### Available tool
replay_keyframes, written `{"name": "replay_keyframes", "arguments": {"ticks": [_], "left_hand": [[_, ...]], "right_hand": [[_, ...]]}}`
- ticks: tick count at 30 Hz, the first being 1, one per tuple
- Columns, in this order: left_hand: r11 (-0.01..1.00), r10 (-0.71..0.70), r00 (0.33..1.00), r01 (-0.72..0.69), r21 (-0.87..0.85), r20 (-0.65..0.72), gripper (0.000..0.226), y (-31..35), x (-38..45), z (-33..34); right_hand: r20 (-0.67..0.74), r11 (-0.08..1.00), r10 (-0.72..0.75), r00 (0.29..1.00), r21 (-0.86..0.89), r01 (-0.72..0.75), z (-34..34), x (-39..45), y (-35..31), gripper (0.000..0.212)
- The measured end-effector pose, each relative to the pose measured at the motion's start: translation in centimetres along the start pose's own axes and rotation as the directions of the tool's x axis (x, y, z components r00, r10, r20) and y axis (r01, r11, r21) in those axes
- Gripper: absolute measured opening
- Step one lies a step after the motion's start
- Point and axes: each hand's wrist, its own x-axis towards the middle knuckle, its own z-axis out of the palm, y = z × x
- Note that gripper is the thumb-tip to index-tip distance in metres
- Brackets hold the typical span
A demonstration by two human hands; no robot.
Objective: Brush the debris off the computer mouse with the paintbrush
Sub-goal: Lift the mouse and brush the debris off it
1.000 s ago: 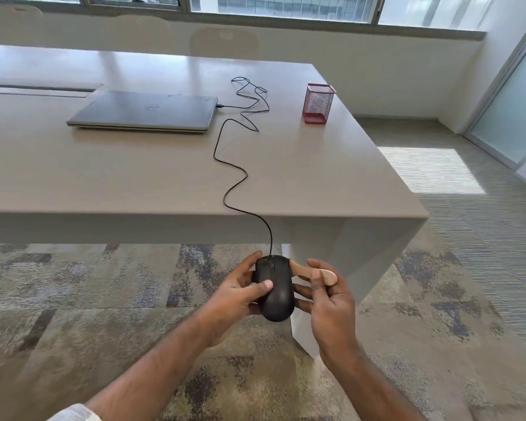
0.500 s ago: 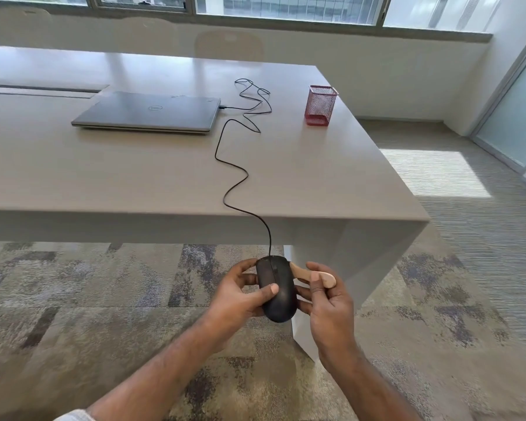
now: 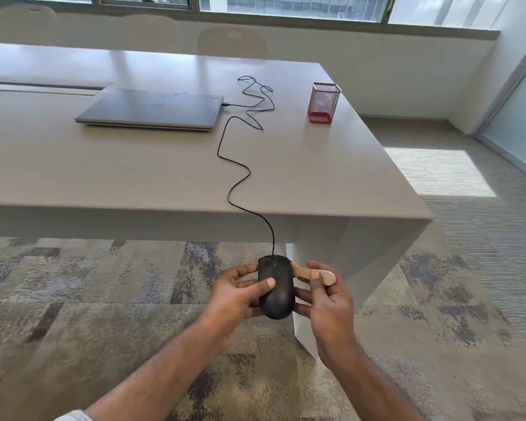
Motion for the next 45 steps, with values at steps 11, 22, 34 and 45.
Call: {"name": "replay_keyframes", "arguments": {"ticks": [11, 22, 34, 45], "left_hand": [[0.802, 0.279, 0.959, -0.263, 0.536, 0.052, 0.097, -1.3, -2.1, 1.9], [0.666, 0.446, 0.894, -0.293, 0.686, -0.051, 0.092, -1.5, -2.0, 0.8], [0.582, 0.517, 0.856, -0.342, 0.738, -0.012, 0.081, -2.1, -2.3, -1.5], [0.560, 0.537, 0.842, -0.404, 0.724, 0.054, 0.074, -2.2, -2.3, -1.6]], "right_hand": [[-0.087, 1.000, -0.008, 0.996, 0.013, 0.009, 1.1, 0.0, 1.3, 0.021], [-0.070, 1.000, 0.018, 0.997, -0.017, -0.019, 0.6, 0.1, 1.2, 0.015], [-0.126, 0.753, -0.582, 0.803, -0.458, 0.473, -1.1, 0.1, -4.4, 0.015], [0.208, 0.776, -0.281, 0.937, -0.525, 0.349, 2.6, 0.8, -4.8, 0.021]]}}
